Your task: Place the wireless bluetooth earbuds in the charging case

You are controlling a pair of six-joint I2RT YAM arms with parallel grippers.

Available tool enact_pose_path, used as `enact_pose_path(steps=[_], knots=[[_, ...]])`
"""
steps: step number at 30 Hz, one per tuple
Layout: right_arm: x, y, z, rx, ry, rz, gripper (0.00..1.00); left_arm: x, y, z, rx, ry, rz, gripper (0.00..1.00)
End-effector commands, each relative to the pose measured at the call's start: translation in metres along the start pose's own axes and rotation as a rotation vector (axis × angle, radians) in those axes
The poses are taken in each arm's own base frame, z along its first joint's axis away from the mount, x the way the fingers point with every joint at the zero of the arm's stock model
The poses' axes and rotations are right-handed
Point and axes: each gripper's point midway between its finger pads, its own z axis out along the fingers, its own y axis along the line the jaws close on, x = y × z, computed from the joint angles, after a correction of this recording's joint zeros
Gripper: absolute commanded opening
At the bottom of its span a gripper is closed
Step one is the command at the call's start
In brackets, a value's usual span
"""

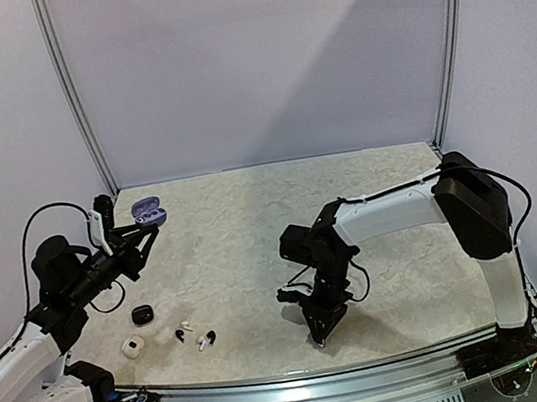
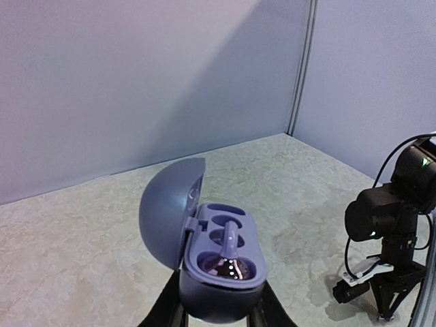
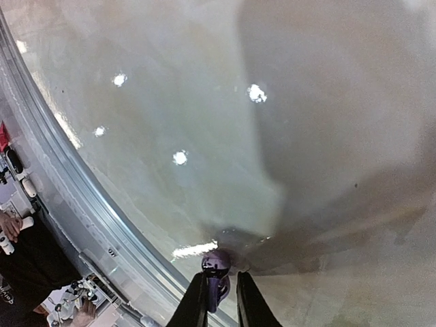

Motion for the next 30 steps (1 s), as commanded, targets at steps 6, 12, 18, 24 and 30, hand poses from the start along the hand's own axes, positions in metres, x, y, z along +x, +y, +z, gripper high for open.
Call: enact_pose_path(steps=[6,12,18,24,30], knots=[[0.001,0.006,-0.008,0.008,-0.022,-0.008,0.06,0.004,-0.003,-0.001,0.012,0.003,-0.005,0.00],[-0.003,0.009,-0.031,0.076,-0.054,-0.050,0.00,0.002,-0.014,-0.002,0.076,-0.006,0.008,0.00],[-0.018,0.031,-0.095,0.185,-0.214,-0.196,0.00,-0.004,-0.055,-0.009,0.306,-0.029,0.090,0.00],[-0.037,0.105,-0.191,0.355,-0.497,-0.549,0.00,-0.004,-0.092,-0.025,0.536,-0.011,0.156,0.00],[-0.044,0.179,-0.244,0.494,-0.724,-0.889,0.00,-0.001,-0.122,-0.046,0.742,0.017,0.269,0.00]])
